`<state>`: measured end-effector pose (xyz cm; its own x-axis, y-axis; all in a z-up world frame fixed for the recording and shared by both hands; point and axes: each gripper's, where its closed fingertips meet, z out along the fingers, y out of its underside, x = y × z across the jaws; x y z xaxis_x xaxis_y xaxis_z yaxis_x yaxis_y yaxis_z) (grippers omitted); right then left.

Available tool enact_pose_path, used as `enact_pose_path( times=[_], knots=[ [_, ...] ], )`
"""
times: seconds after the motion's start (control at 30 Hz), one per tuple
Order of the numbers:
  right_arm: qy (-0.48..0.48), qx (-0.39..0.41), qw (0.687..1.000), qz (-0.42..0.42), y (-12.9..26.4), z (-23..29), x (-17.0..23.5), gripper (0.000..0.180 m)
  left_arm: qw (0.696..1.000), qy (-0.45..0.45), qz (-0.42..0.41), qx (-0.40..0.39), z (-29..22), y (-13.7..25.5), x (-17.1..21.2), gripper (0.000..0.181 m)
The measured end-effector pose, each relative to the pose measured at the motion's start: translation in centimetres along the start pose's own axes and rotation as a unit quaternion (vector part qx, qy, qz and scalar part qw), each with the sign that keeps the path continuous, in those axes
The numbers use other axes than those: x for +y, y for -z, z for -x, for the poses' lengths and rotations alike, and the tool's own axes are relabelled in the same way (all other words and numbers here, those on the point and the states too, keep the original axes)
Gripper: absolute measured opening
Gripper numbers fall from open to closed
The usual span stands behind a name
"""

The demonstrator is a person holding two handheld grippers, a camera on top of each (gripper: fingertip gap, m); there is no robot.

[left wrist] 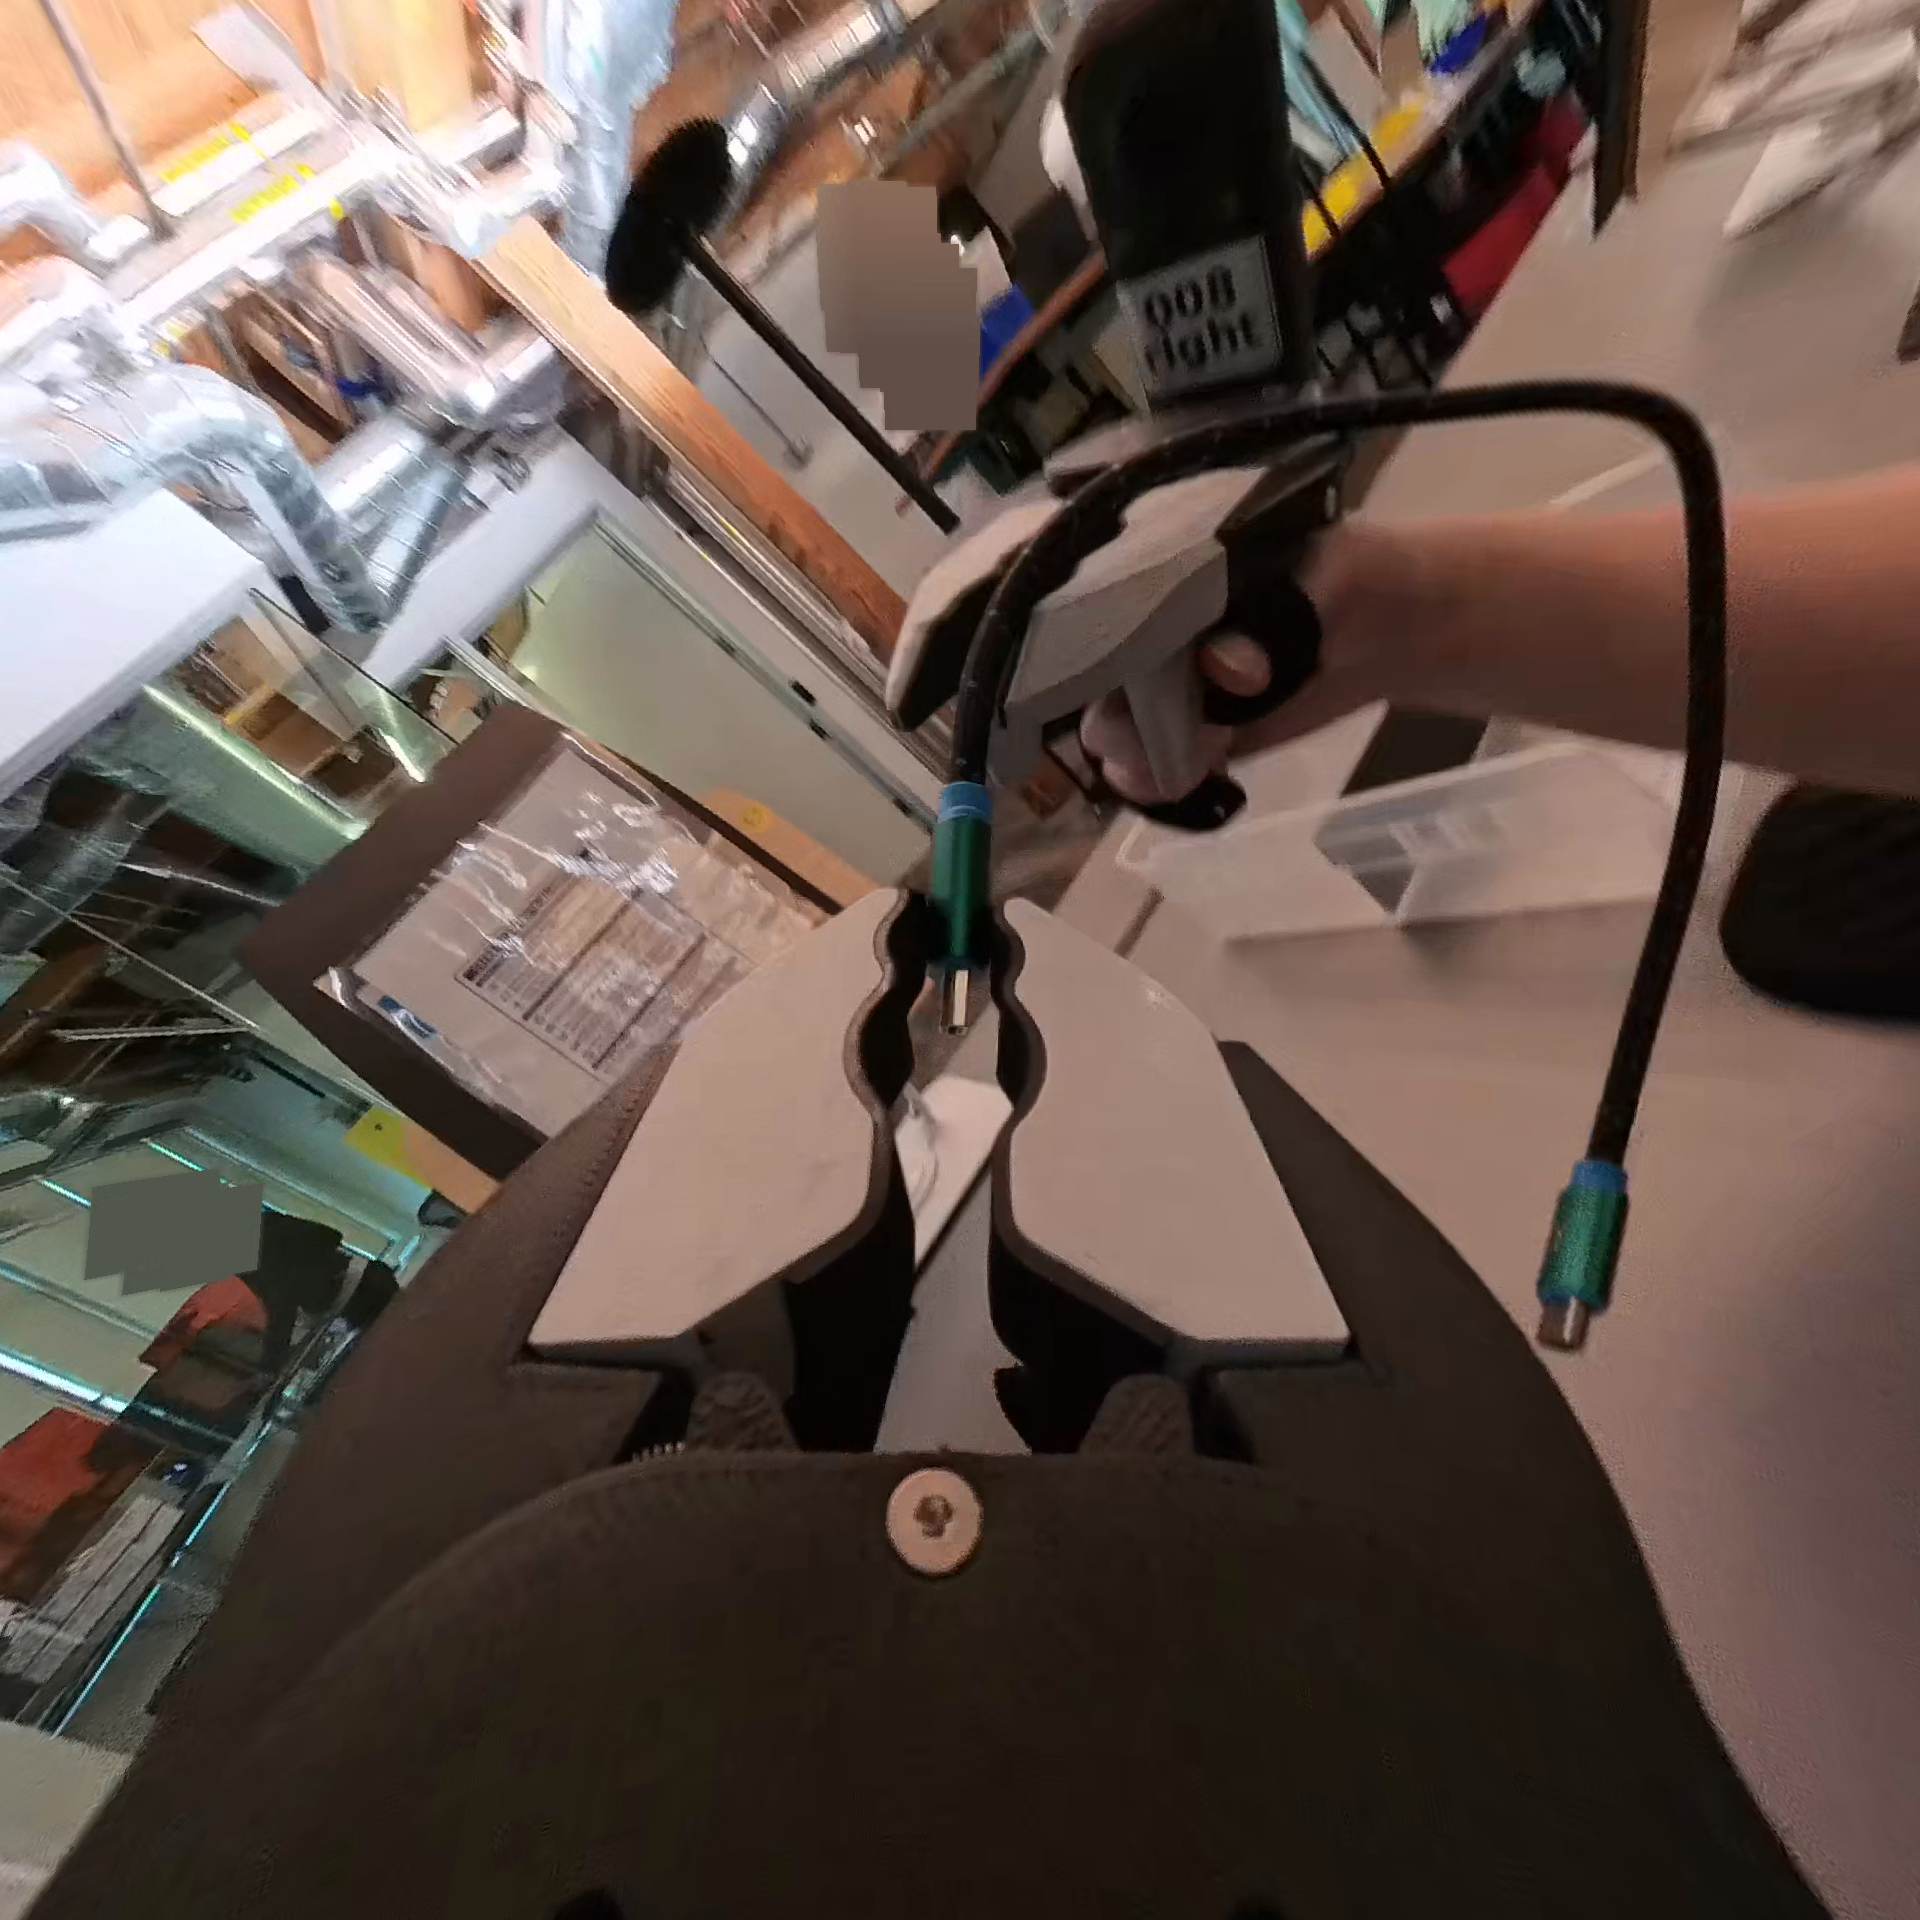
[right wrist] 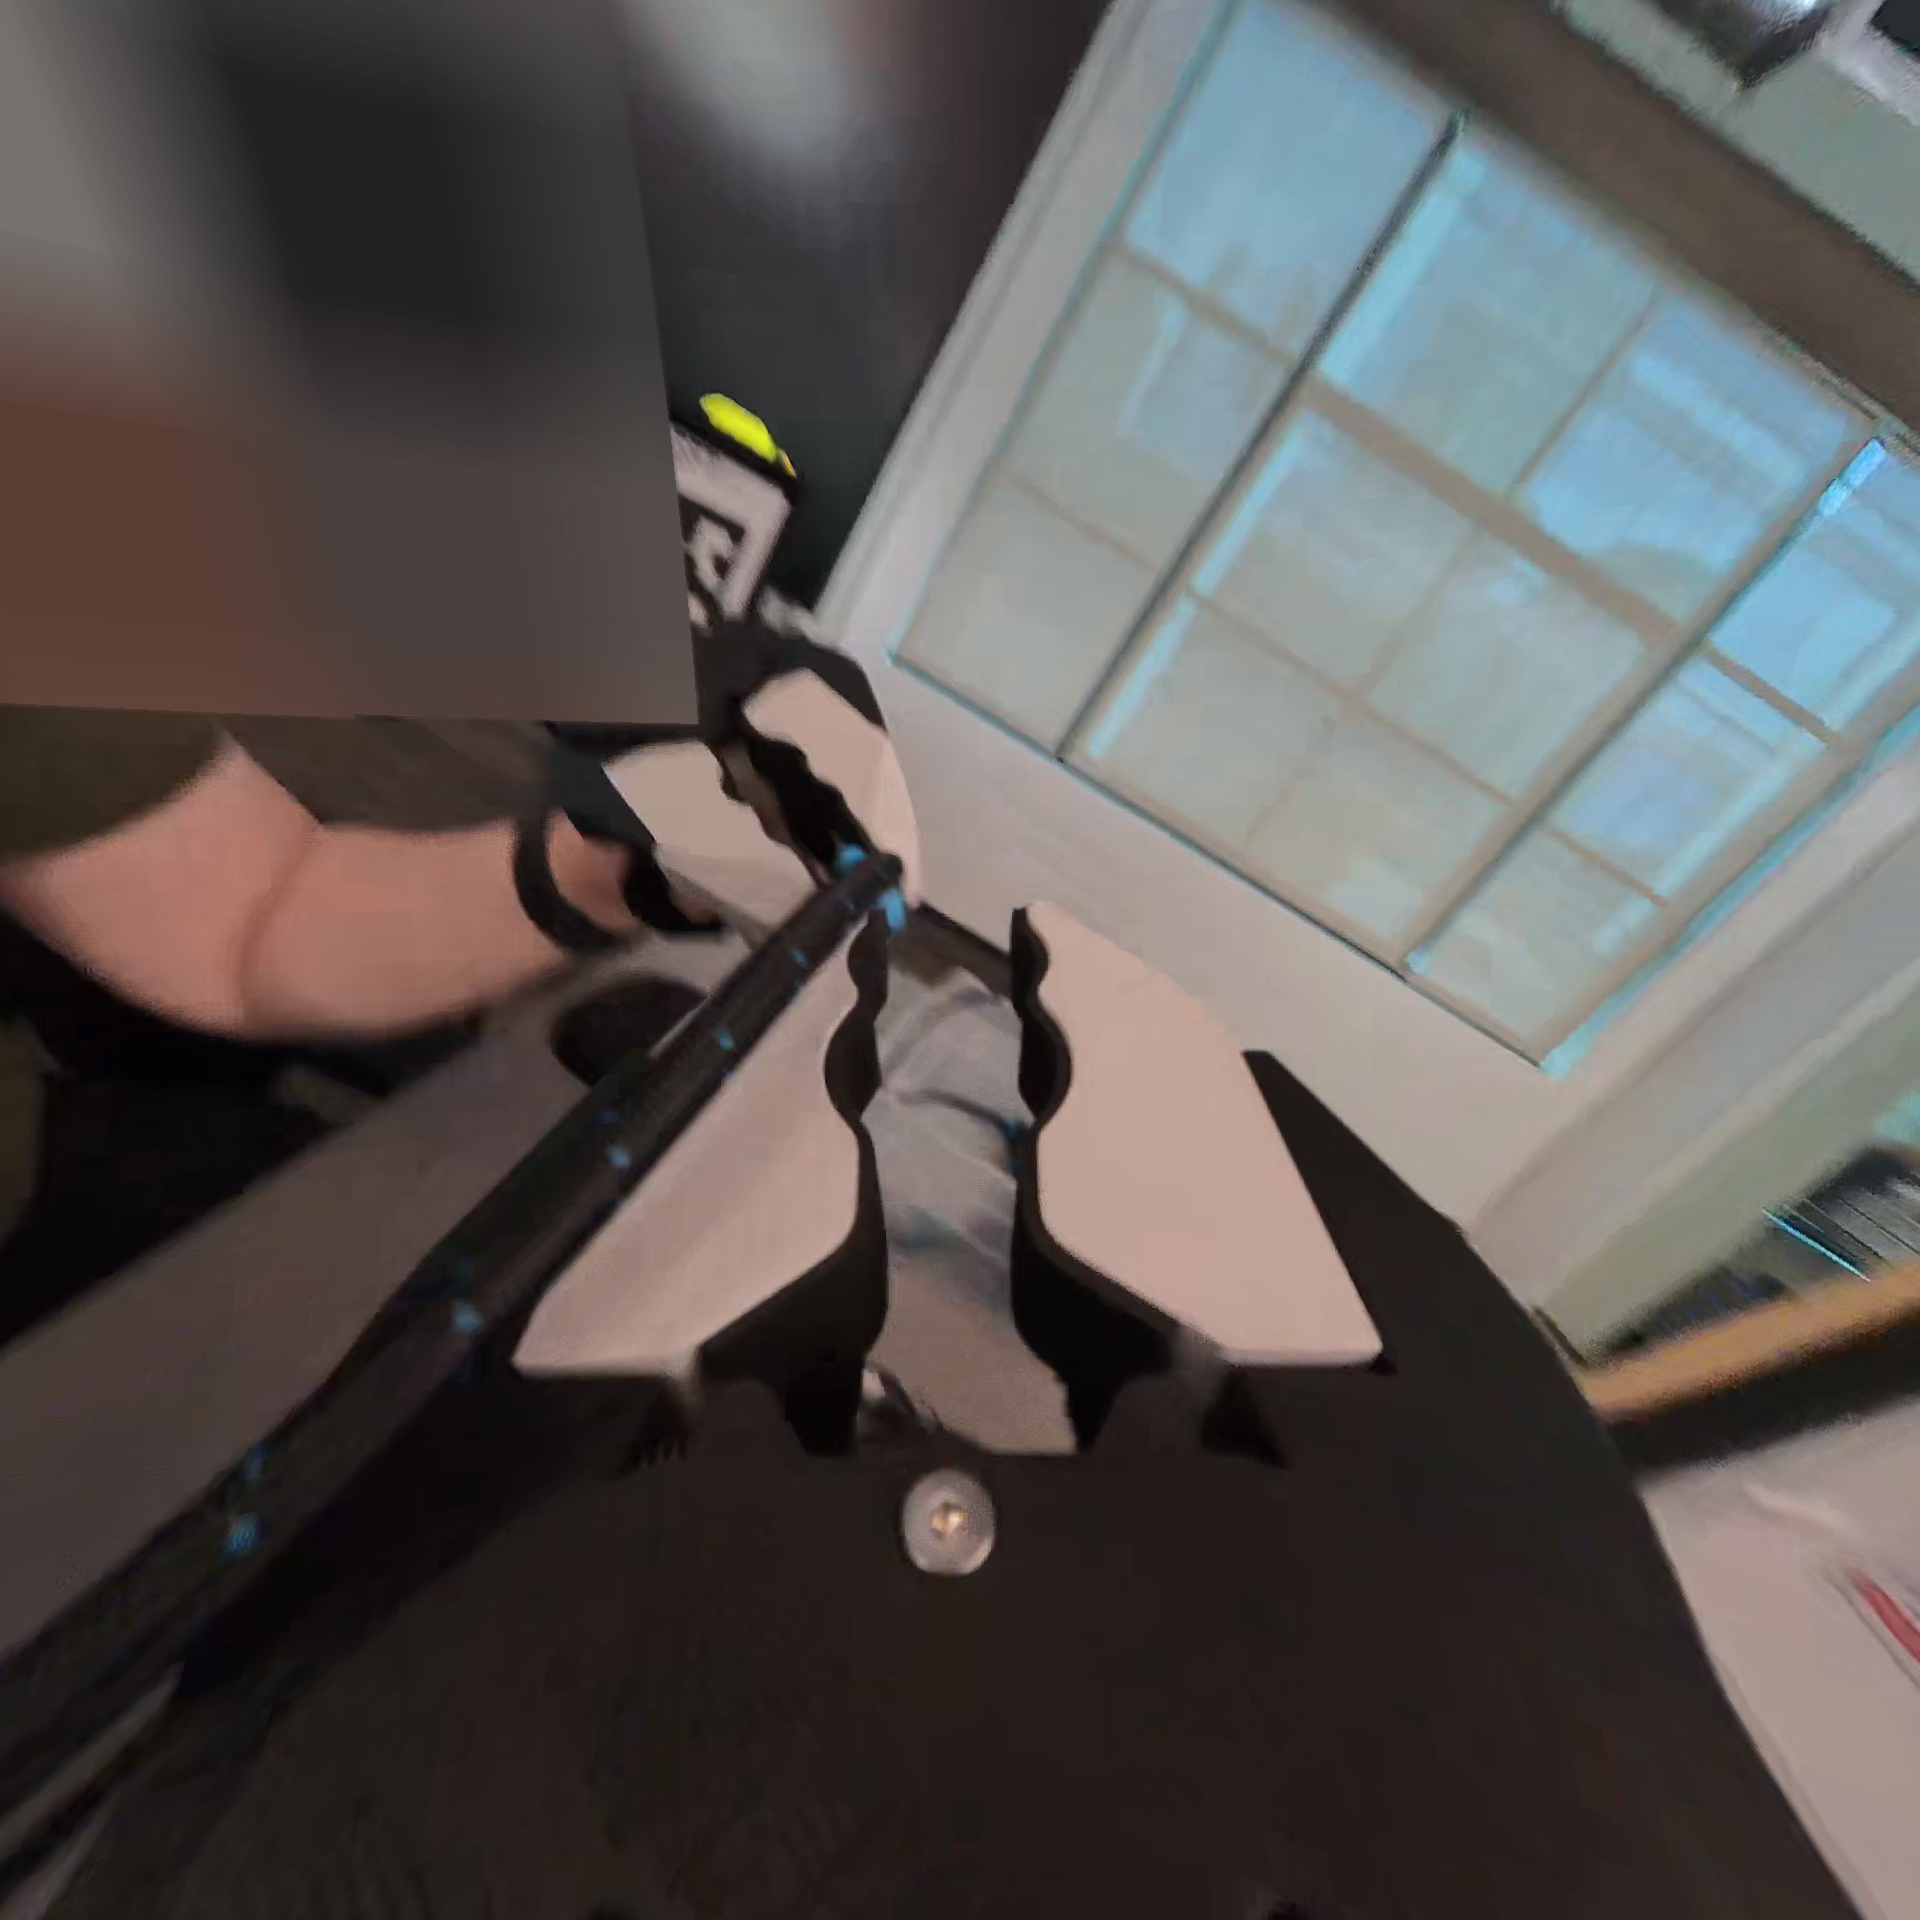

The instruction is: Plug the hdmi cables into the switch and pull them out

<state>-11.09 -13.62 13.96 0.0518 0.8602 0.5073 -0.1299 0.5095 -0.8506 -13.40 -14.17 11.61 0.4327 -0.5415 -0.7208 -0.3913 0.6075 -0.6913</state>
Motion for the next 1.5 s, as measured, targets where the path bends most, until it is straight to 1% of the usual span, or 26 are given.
enact_pose_path(
  times=[0.07,0.13,0.2,0.27,0.33,0.43,0.5,0.57,0.7,0.87,0.97,1.17,1.5],
  knots=[
    [0.030,0.044,0.996,0.068,1.1,-1.6,2.3,0.023,0.998,0.017,0.026,0.053,-0.5,0.3,1.0,0.010],
    [0.074,0.081,0.986,0.123,2.3,-2.8,4.2,0.026,0.992,0.051,0.040,0.107,-0.6,0.7,1.6,0.011],
    [0.127,0.089,0.977,0.147,2.3,-2.7,5.1,0.030,0.980,0.095,0.061,0.165,-0.5,1.2,2.1,0.011],
    [0.174,0.083,0.971,0.141,1.1,-1.9,4.9,0.036,0.963,0.144,0.071,0.218,-0.3,1.6,1.9,0.010],
    [0.215,0.077,0.966,0.118,-1.0,-0.6,3.9,0.041,0.944,0.183,0.074,0.265,-0.1,2.0,1.4,0.011],
    [0.275,0.063,0.954,0.097,-3.6,1.6,2.7,0.042,0.908,0.228,0.096,0.337,-0.3,2.7,1.2,0.011],
    [0.302,0.054,0.948,0.088,-4.6,2.8,2.1,0.042,0.879,0.250,0.131,0.384,-0.8,3.3,1.8,0.011],
    [0.315,0.032,0.944,0.097,-5.2,3.9,2.0,0.038,0.856,0.264,0.151,0.419,-1.2,3.8,2.2,0.011],
    [0.346,0.000,0.926,0.149,-5.6,4.9,3.3,0.022,0.825,0.277,0.184,0.458,-1.6,4.7,2.7,0.011],
    [0.362,-0.015,0.914,0.182,-6.0,5.5,3.9,0.019,0.794,0.280,0.221,0.492,-2.3,5.7,3.3,0.011],
    [0.358,-0.027,0.913,0.193,-6.1,5.9,4.1,0.017,0.783,0.278,0.231,0.505,-2.8,6.1,3.5,0.011],
    [0.351,-0.035,0.912,0.209,-6.2,6.4,4.1,0.017,0.770,0.280,0.234,0.524,-3.1,6.5,3.5,0.011],
    [0.357,-0.022,0.911,0.207,-6.0,5.8,4.0,0.010,0.765,0.294,0.231,0.524,-2.9,6.5,3.8,0.011]
  ],
)
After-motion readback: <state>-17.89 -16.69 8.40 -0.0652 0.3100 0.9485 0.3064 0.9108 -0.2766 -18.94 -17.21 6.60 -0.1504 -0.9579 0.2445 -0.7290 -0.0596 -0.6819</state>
